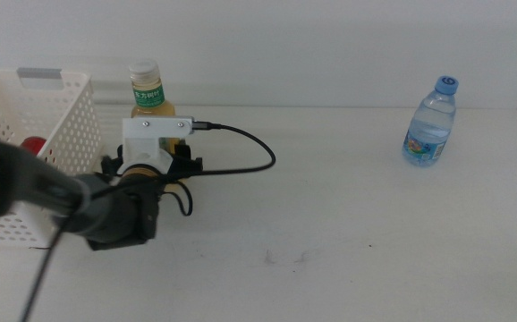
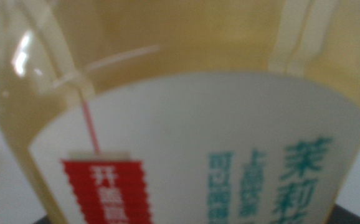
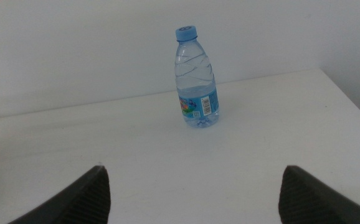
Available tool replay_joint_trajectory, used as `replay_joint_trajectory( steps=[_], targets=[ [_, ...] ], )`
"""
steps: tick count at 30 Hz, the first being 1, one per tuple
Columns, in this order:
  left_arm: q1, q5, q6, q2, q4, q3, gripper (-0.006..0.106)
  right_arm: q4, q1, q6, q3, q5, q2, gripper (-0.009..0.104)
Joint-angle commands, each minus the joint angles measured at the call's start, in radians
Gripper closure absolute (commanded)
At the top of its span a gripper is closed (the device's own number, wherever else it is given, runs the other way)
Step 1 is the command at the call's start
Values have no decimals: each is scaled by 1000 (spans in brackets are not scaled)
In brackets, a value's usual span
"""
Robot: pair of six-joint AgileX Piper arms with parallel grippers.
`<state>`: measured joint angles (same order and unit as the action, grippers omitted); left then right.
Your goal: Use arms to grab the bottles and put them into the dustbin to the left of the table.
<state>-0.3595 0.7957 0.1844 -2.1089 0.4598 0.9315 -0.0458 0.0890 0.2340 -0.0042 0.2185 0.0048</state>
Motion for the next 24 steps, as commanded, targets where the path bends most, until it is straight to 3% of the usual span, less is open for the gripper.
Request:
replay_joint_trajectory(
  steps=[1, 8, 12, 16, 24],
  targets=[
    [-11, -127, -1, 127, 3, -64, 102, -4, -8, -6, 4, -8, -5, 5],
    [0, -925, 35, 560, -45, -91, 102, -4, -8, -6, 4, -8, -5, 5],
    [38, -1158, 2, 705, -106, -83, 102, -4, -8, -6, 4, -8, -5, 5],
    [105, -1373, -86, 760, -232, -8, 102, -4, -8, -6, 4, -8, -5, 5],
    [314, -1857, -32, 677, -460, 402, 102, -4, -8, -6, 4, -8, -5, 5]
  ],
)
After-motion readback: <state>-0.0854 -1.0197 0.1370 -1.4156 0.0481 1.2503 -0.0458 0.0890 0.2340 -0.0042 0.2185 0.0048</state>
